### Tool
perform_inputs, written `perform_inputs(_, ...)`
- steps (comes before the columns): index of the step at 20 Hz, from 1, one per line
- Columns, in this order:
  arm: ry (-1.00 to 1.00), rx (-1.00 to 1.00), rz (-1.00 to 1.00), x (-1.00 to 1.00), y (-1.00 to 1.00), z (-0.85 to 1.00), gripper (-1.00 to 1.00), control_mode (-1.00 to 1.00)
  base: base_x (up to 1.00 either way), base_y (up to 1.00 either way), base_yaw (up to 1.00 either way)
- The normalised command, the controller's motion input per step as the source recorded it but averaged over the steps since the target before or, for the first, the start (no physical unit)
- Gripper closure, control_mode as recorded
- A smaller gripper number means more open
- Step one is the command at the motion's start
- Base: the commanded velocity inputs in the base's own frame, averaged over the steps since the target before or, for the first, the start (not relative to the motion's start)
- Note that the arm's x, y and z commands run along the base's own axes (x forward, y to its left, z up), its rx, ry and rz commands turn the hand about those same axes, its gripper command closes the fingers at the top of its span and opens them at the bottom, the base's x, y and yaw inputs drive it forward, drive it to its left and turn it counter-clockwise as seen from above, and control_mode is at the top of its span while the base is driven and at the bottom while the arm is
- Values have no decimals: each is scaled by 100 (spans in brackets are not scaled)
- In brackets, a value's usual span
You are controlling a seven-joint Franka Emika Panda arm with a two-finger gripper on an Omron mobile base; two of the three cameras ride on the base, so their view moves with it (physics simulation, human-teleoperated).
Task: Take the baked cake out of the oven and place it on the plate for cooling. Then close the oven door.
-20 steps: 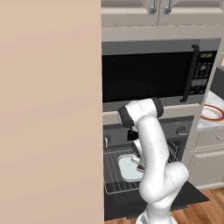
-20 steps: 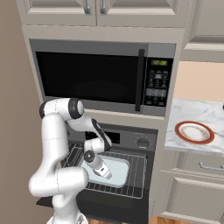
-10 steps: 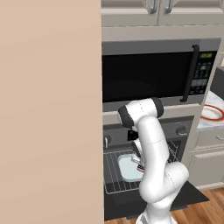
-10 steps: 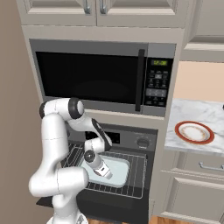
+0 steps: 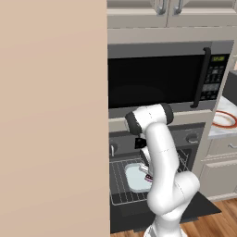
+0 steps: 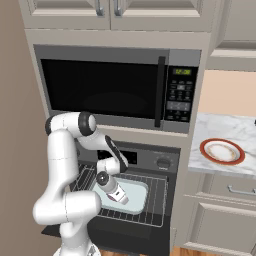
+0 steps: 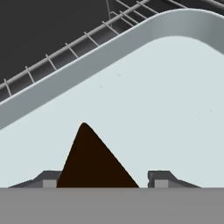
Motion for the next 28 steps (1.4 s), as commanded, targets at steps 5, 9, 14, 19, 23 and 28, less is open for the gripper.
perform_inputs(5, 2, 0, 0, 0, -2, 0, 100, -100, 0, 0, 0)
perform_inputs(9, 1, 0, 0, -6, -14, 1, 100, -100, 0, 0, 0)
perform_inputs(14, 0, 0, 0, -29, -31, 14, 100, -100, 0, 0, 0)
perform_inputs(19, 0, 0, 0, -36, -21, 36, 100, -100, 0, 0, 0)
perform_inputs(23, -1, 0, 0, -38, -19, 42, 100, -100, 0, 0, 0)
perform_inputs(28, -2, 0, 0, -49, -16, 52, 100, -100, 0, 0, 0)
